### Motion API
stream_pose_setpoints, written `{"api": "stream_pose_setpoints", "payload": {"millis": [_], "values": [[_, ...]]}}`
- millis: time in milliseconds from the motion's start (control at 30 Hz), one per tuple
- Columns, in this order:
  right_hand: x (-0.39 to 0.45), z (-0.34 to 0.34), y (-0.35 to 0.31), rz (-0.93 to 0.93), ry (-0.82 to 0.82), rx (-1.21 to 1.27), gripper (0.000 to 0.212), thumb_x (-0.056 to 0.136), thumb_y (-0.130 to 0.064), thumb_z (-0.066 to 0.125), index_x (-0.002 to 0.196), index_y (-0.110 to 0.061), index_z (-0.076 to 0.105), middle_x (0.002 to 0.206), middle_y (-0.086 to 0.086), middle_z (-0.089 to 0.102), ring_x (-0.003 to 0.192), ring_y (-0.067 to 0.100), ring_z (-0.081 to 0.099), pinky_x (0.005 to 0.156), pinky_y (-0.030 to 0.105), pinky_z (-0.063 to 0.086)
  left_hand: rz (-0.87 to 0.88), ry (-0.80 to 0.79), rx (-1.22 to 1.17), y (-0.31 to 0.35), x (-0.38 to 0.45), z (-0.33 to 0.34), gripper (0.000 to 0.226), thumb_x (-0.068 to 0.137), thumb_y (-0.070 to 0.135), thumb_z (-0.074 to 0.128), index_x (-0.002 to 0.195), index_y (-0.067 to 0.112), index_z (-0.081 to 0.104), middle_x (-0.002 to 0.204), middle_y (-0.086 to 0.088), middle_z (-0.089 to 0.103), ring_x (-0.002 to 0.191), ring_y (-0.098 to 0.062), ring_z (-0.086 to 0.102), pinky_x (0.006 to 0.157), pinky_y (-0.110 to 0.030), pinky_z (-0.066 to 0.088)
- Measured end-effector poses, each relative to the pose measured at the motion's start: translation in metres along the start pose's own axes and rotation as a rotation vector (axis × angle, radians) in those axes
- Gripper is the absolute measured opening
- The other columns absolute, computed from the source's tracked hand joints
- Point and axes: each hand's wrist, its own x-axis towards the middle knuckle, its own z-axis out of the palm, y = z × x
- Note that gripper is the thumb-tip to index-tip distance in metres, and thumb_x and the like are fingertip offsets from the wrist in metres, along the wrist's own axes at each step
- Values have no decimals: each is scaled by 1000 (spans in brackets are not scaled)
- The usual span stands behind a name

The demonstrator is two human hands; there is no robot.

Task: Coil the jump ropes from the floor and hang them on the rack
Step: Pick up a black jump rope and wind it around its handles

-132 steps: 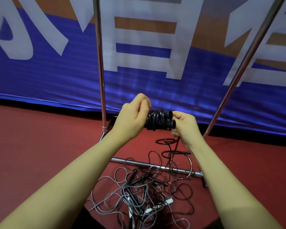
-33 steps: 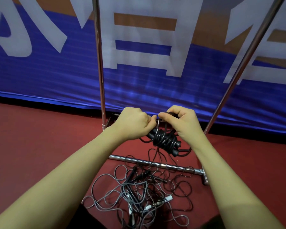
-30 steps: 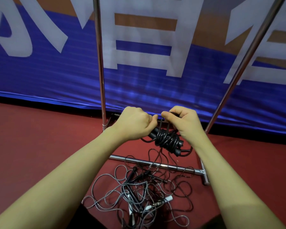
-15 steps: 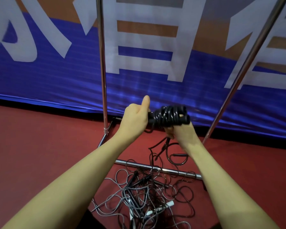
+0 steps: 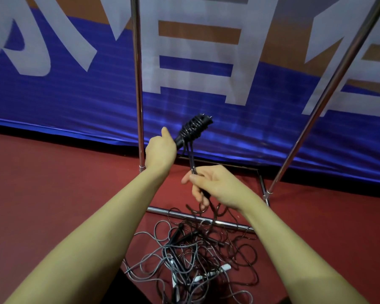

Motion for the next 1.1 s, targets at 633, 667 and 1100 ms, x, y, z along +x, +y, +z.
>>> {"api": "stream_pose_setpoints", "payload": {"millis": [633,667,1100], "values": [[-3,-21,-6,-190,315,-332,16,87,-17,67,71,-19,66,65,-2,66,61,13,58,65,29,45,671,87,742,-13,-12,9,54,101,36,30,81,4,69,83,-16,68,83,-36,65,59,-31,31],[-3,-23,-7,-195,348,-349,17,86,-19,68,70,-22,65,62,-7,64,58,7,55,62,25,44,775,55,754,-14,-14,9,55,97,35,32,65,6,66,66,-13,65,66,-33,65,52,-28,29],[-10,-49,1,-76,514,-65,25,75,-16,78,62,-12,56,47,-3,49,41,10,41,45,19,33,1248,39,456,-6,-37,0,46,87,24,38,45,21,21,29,-2,35,25,-26,33,43,-17,9]]}}
